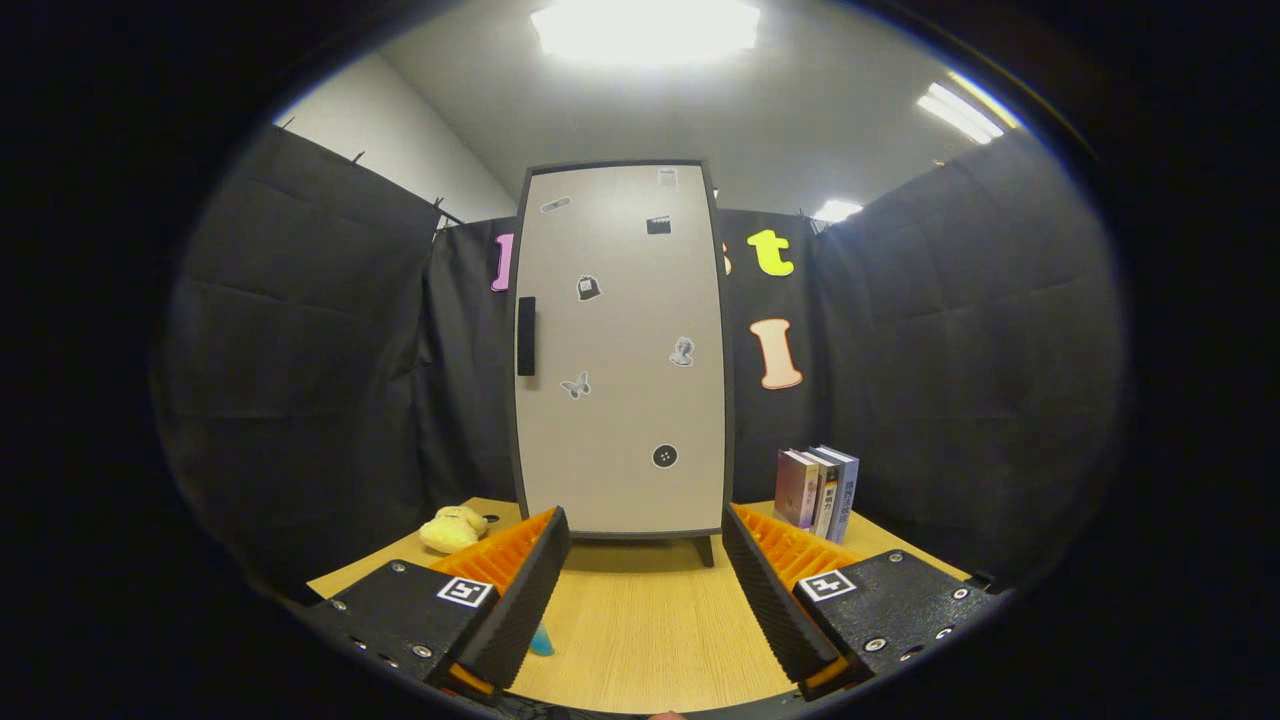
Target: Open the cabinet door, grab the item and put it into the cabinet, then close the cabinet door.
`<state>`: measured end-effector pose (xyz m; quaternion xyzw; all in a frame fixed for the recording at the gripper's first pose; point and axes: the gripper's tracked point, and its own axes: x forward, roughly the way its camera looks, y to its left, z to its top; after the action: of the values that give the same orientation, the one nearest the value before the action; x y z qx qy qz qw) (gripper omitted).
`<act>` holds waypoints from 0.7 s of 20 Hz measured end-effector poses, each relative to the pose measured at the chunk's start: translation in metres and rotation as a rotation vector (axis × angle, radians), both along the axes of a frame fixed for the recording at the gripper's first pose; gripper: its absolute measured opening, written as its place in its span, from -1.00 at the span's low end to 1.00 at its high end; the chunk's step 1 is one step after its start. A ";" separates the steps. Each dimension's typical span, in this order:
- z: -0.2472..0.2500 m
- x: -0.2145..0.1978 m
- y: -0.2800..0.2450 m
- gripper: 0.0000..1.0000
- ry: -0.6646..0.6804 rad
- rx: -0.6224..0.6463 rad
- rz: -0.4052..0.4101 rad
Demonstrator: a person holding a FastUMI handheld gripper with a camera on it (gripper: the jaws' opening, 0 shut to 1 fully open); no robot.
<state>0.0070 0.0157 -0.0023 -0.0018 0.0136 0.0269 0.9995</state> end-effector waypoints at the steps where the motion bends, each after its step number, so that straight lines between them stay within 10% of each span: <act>1: 0.001 0.000 0.000 0.90 0.001 0.002 -0.001; 14: 0.051 0.057 0.041 0.89 -0.022 -0.001 0.091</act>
<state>0.0636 0.0572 0.0486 -0.0031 0.0025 0.0723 0.9974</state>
